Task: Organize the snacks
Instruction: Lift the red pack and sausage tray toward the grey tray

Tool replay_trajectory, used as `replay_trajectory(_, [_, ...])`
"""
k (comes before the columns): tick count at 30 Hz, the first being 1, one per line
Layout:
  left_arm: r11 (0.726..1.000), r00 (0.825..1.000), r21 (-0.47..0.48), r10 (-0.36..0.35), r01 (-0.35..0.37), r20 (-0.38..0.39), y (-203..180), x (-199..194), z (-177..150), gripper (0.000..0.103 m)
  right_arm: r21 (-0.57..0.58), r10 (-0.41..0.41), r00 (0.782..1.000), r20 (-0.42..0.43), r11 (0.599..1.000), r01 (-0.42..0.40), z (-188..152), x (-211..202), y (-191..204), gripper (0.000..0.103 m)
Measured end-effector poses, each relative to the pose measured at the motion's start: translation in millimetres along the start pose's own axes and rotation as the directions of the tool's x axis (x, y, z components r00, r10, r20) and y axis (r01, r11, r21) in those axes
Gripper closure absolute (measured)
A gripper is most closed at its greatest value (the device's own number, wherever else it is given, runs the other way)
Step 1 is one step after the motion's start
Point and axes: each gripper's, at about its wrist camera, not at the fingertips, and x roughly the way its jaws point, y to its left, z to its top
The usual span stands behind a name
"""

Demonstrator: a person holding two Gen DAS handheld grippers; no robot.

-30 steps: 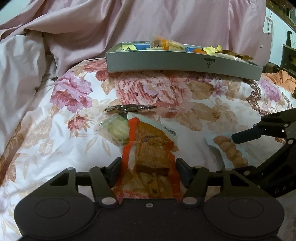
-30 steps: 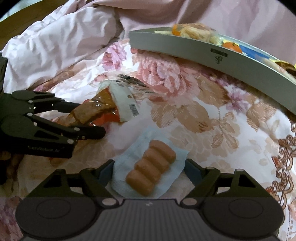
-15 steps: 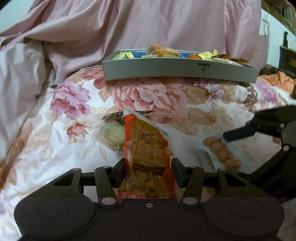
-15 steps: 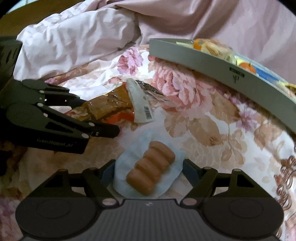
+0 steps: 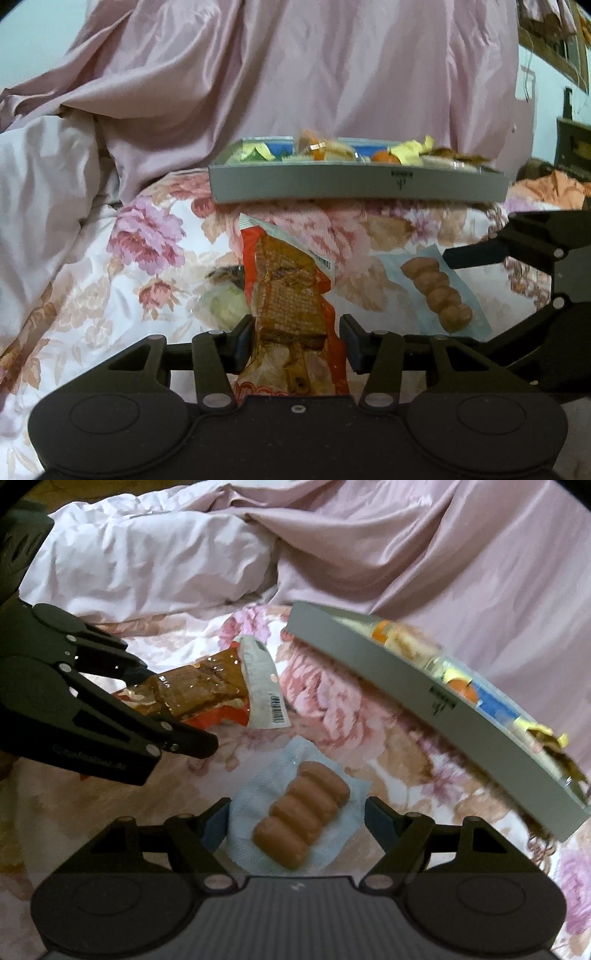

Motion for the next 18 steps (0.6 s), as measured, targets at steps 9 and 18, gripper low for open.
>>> replay_trajectory(9, [1.000, 0.997, -0.016, 0.016, -0.015, 0.074, -10.7, -5.0, 24.7, 0.052, 0.012, -0.064, 0.995, 0.079, 0.998, 0.063, 10.4, -14.7, -11.4, 0.022])
replay_trajectory(18, [1.000, 0.990, -0.006, 0.028, -0.028, 0.139, -31.6, -2.1, 78.2, 0.052, 0.123, -0.175, 0.968, 0.178, 0.980, 0.154, 26.1, -35.8, -54.3, 0.022])
